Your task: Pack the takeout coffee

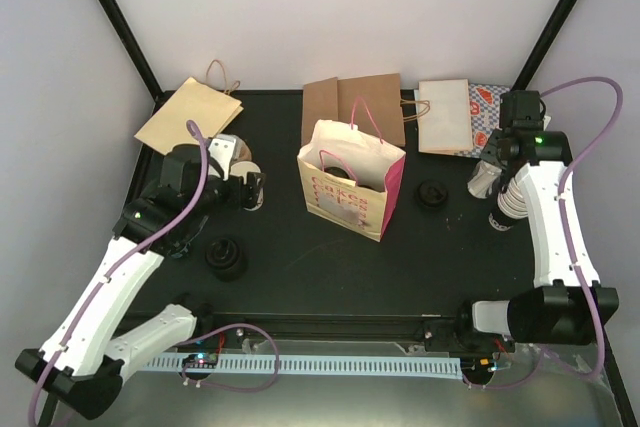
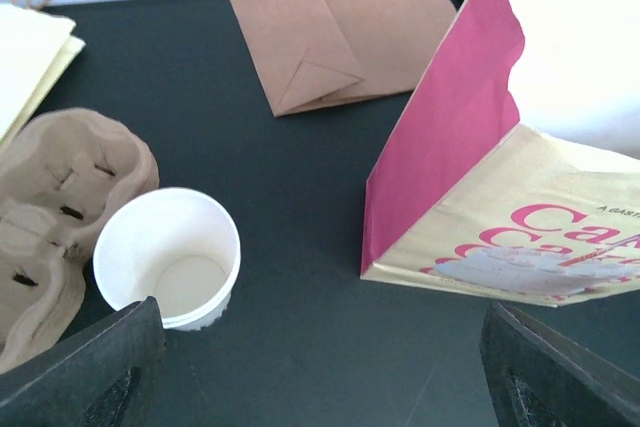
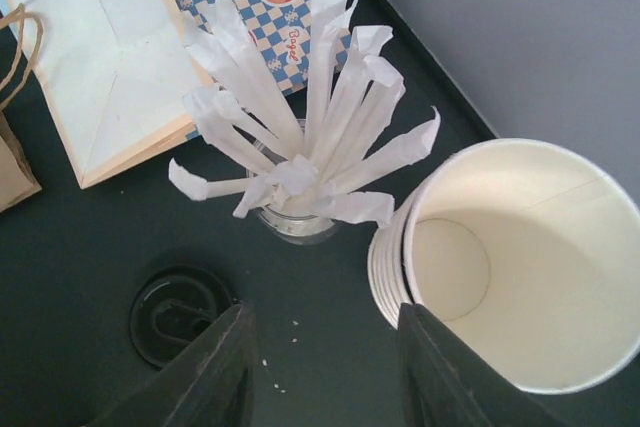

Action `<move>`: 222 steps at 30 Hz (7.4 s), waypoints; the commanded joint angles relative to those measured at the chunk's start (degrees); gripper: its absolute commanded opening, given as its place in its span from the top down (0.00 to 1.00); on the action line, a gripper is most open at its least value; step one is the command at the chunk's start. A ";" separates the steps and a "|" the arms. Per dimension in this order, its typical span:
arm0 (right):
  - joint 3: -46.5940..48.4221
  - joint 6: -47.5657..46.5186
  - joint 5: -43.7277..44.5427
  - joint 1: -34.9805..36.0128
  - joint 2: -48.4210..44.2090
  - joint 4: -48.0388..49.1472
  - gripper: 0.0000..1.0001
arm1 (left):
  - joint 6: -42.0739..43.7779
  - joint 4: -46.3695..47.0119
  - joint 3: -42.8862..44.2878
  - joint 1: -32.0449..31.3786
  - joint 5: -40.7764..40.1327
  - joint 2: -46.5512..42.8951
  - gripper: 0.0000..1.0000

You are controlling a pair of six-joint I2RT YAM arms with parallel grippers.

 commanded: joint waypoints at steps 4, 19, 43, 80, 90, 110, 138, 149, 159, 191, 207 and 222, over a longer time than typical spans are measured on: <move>0.51 2.46 -2.15 -2.61 1.89 3.32 0.68 | 2.06 7.24 -3.99 0.30 -1.77 -3.32 0.11; 0.04 4.57 -1.04 -3.23 7.04 6.08 0.69 | 3.33 7.95 -7.55 0.34 -1.72 -4.50 0.11; 4.34 2.99 3.13 -3.40 12.22 6.27 0.63 | 2.43 7.54 -7.55 0.30 -3.37 -4.27 0.11; 16.96 0.70 5.01 -3.34 4.91 -3.51 0.99 | 3.24 9.11 -8.06 0.31 0.52 -4.81 0.11; 16.45 0.34 4.95 -3.37 4.88 -3.94 0.99 | 3.11 9.09 -8.52 0.26 0.93 -4.90 0.11; 29.11 -2.95 -1.18 -3.37 1.46 -9.89 0.99 | 3.16 8.60 -8.43 0.30 0.63 -5.43 0.11; 28.70 8.50 -65.52 -1.18 -8.62 13.26 0.99 | 1.76 8.85 -7.10 0.27 2.34 -5.51 0.11; 15.12 10.95 -65.16 0.17 -11.22 20.66 0.99 | 1.13 8.81 -6.80 0.28 3.64 -5.60 0.11; 8.82 7.01 -58.89 1.59 -10.01 20.67 0.99 | 1.17 9.09 -6.80 0.27 3.70 -5.43 0.11; 15.13 -11.85 -27.58 32.20 -2.22 15.24 0.99 | 3.77 14.07 -12.84 0.22 5.25 -5.95 0.11; 16.89 -14.45 -16.08 35.83 -2.51 9.32 0.31 | 4.04 14.40 -13.17 0.21 5.77 -6.53 0.11; -6.75 -6.08 -7.60 25.31 -10.45 5.59 0.36 | 4.21 14.71 -13.49 0.21 6.27 -6.76 0.11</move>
